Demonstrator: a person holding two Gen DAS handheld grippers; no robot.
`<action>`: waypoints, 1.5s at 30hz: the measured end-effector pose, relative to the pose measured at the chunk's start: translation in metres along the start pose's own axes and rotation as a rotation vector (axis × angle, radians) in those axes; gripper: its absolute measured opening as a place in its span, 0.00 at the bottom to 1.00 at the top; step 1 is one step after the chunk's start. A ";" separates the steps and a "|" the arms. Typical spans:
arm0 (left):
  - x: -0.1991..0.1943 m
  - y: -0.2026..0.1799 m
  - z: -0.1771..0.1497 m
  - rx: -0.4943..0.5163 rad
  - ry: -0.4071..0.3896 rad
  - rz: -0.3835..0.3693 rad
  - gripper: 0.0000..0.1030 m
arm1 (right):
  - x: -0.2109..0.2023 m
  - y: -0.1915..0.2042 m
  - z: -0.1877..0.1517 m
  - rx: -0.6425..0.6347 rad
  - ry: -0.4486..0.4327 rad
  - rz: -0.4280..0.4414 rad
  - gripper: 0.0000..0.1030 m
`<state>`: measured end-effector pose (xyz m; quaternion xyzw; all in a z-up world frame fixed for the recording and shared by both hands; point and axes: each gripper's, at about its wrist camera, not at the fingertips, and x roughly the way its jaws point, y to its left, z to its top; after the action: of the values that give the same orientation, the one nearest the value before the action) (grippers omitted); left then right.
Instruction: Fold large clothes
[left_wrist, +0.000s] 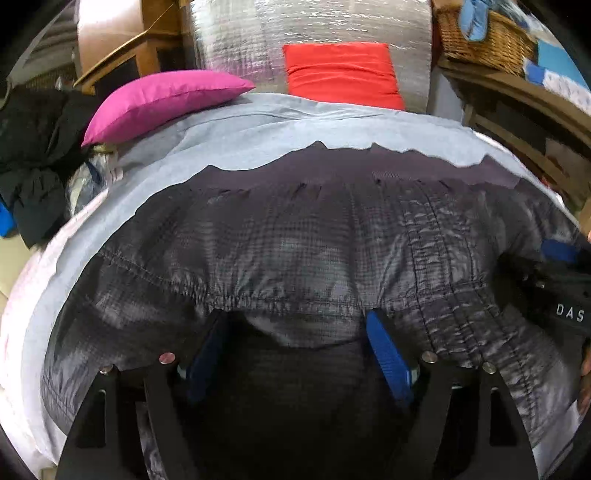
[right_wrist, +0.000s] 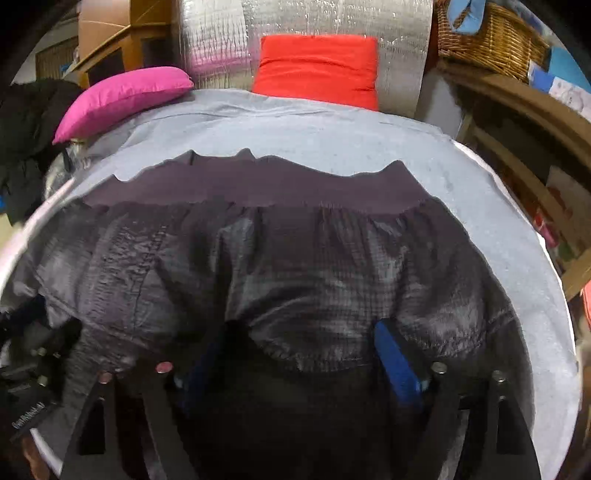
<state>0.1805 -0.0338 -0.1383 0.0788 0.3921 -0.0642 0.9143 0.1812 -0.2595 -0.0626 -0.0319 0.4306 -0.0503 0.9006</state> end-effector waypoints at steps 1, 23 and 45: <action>0.001 0.000 0.001 0.002 0.002 0.001 0.76 | 0.001 0.003 -0.001 -0.008 -0.002 -0.019 0.83; -0.038 0.050 -0.033 -0.101 0.008 0.048 0.78 | -0.061 0.006 -0.068 0.023 -0.056 0.034 0.85; -0.034 0.047 -0.035 -0.099 0.017 0.055 0.78 | -0.057 -0.040 -0.063 0.162 -0.019 0.046 0.87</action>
<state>0.1408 0.0209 -0.1328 0.0450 0.4005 -0.0190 0.9150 0.0939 -0.2933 -0.0542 0.0506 0.4171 -0.0638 0.9052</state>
